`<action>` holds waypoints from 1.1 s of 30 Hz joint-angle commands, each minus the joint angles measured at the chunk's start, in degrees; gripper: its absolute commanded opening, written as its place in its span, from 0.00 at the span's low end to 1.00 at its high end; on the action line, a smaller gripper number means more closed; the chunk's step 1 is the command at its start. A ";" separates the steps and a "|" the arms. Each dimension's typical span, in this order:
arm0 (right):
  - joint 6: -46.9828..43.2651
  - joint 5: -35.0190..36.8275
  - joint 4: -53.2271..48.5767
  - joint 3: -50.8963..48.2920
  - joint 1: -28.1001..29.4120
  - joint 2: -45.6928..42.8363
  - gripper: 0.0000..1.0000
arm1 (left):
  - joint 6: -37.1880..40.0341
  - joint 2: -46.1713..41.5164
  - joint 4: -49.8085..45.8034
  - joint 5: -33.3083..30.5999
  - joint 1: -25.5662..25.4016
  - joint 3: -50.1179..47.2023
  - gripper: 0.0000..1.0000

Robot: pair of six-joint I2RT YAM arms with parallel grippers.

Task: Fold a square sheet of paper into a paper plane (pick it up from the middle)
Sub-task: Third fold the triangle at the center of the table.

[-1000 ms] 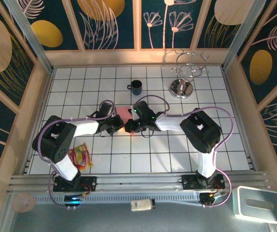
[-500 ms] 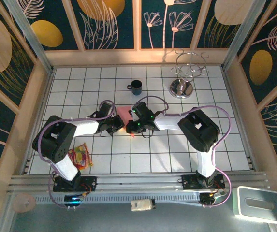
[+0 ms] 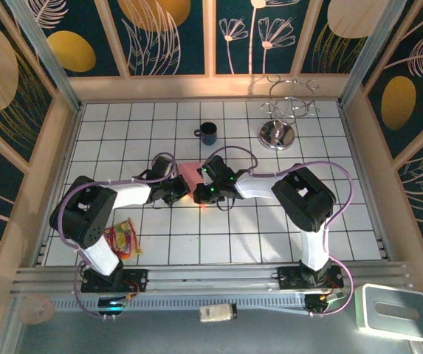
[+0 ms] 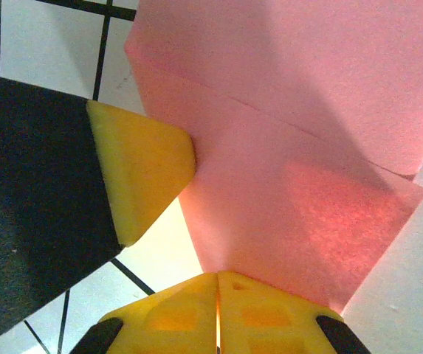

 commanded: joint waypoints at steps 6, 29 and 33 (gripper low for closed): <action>-1.21 2.21 -3.23 1.09 -0.20 2.22 0.09 | 1.47 3.23 -5.21 -3.18 -0.12 -0.91 0.08; -1.57 1.73 -5.77 -0.17 -0.82 2.45 0.06 | 8.93 -1.96 -2.38 0.66 -0.03 7.12 0.13; -1.37 1.58 -5.82 -0.06 -0.90 2.56 0.06 | 8.55 -1.98 -1.24 1.92 -0.03 5.00 0.13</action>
